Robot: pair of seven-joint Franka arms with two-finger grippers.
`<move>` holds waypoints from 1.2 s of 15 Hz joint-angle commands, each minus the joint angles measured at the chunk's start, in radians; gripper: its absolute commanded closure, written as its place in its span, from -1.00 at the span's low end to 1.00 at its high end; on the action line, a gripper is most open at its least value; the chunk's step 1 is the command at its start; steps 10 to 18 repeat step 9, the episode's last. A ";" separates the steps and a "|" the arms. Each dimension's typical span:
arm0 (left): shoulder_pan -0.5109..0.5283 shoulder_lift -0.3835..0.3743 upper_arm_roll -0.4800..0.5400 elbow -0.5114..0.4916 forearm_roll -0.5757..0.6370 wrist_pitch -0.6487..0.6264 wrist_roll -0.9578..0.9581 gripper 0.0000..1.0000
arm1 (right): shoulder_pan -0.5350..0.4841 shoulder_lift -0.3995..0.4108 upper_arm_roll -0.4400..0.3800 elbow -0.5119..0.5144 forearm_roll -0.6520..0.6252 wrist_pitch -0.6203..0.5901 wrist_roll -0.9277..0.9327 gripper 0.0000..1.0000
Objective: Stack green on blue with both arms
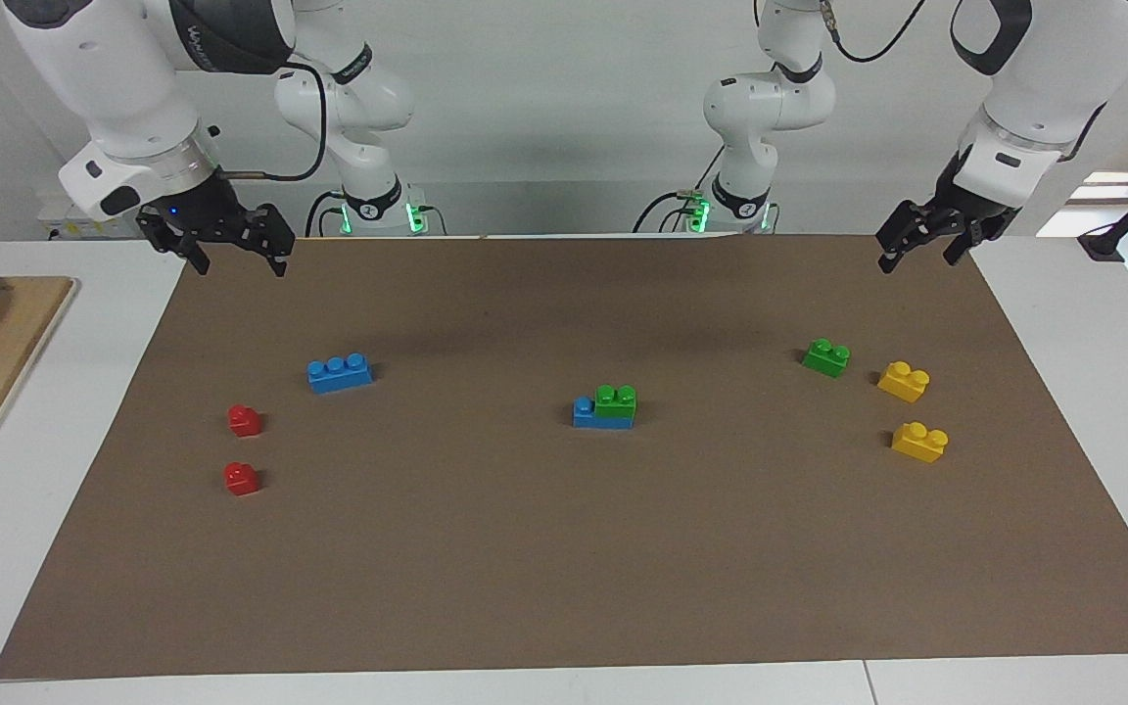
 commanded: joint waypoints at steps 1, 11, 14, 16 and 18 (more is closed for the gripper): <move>-0.006 0.014 0.002 0.025 0.019 -0.020 -0.002 -1.00 | -0.018 -0.004 0.012 0.001 -0.013 0.017 -0.015 -1.00; -0.008 0.013 0.002 0.025 0.019 -0.017 -0.003 -1.00 | -0.018 -0.004 0.012 0.001 -0.004 0.021 -0.014 -1.00; -0.008 0.013 0.002 0.025 0.019 -0.017 -0.003 -1.00 | -0.018 -0.004 0.012 0.001 -0.004 0.021 -0.014 -1.00; -0.008 0.013 0.002 0.025 0.019 -0.017 -0.003 -1.00 | -0.018 -0.004 0.012 0.001 -0.004 0.021 -0.014 -1.00; -0.008 0.013 0.002 0.025 0.019 -0.017 -0.003 -1.00 | -0.018 -0.004 0.012 0.001 -0.004 0.021 -0.014 -1.00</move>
